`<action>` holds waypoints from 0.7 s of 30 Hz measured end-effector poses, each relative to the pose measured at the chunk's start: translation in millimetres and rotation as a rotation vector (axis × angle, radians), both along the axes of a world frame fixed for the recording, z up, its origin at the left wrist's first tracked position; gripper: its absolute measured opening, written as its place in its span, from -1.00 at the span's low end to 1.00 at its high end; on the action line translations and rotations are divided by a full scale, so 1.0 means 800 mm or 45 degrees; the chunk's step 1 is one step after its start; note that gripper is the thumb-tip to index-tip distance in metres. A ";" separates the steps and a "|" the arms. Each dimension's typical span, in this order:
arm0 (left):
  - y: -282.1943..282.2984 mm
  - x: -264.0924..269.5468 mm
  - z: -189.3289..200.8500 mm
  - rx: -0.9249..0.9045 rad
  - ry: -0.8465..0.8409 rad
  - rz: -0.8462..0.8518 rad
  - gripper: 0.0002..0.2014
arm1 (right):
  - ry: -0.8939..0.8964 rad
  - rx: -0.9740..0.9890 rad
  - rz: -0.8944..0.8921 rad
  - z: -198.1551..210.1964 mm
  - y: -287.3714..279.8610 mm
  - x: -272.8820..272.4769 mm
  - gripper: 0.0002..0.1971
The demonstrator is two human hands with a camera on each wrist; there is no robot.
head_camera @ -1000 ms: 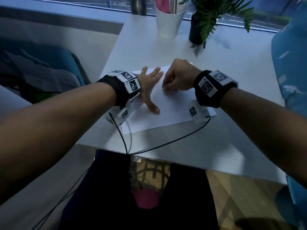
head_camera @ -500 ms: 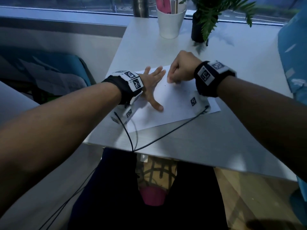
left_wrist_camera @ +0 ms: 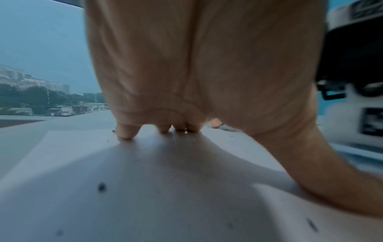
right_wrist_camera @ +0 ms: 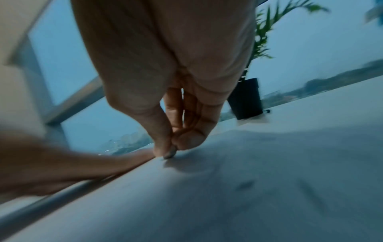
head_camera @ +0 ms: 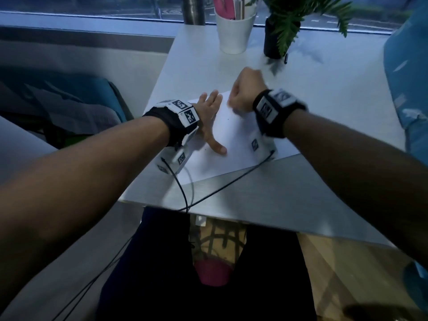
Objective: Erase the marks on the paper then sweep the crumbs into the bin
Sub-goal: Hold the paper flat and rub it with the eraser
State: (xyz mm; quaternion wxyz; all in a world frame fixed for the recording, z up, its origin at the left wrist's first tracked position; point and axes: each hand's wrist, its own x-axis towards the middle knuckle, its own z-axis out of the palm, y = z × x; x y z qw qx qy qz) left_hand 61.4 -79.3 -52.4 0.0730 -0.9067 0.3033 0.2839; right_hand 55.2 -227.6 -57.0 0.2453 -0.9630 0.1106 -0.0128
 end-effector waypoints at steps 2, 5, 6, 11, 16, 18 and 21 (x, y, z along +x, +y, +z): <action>0.000 0.000 0.000 -0.026 -0.009 -0.022 0.50 | 0.066 -0.006 0.153 -0.006 0.020 -0.013 -0.82; 0.000 -0.002 0.001 0.000 -0.027 -0.013 0.51 | 0.110 0.057 -0.024 0.007 -0.005 -0.004 -0.77; 0.000 -0.002 0.001 -0.001 -0.035 -0.010 0.51 | 0.072 0.058 -0.114 0.011 -0.015 0.000 -0.71; 0.003 0.002 -0.003 -0.055 -0.032 -0.023 0.54 | 0.059 0.004 0.196 -0.004 0.010 -0.017 -0.77; 0.012 0.004 -0.008 -0.061 -0.033 -0.061 0.55 | 0.052 0.082 0.006 0.016 -0.053 -0.025 -0.87; 0.021 0.008 -0.010 -0.047 -0.049 -0.082 0.50 | 0.119 0.024 0.021 0.009 -0.068 -0.039 -0.89; 0.032 0.005 -0.010 -0.059 -0.141 -0.081 0.34 | 0.156 0.011 0.062 -0.002 -0.076 -0.052 -0.86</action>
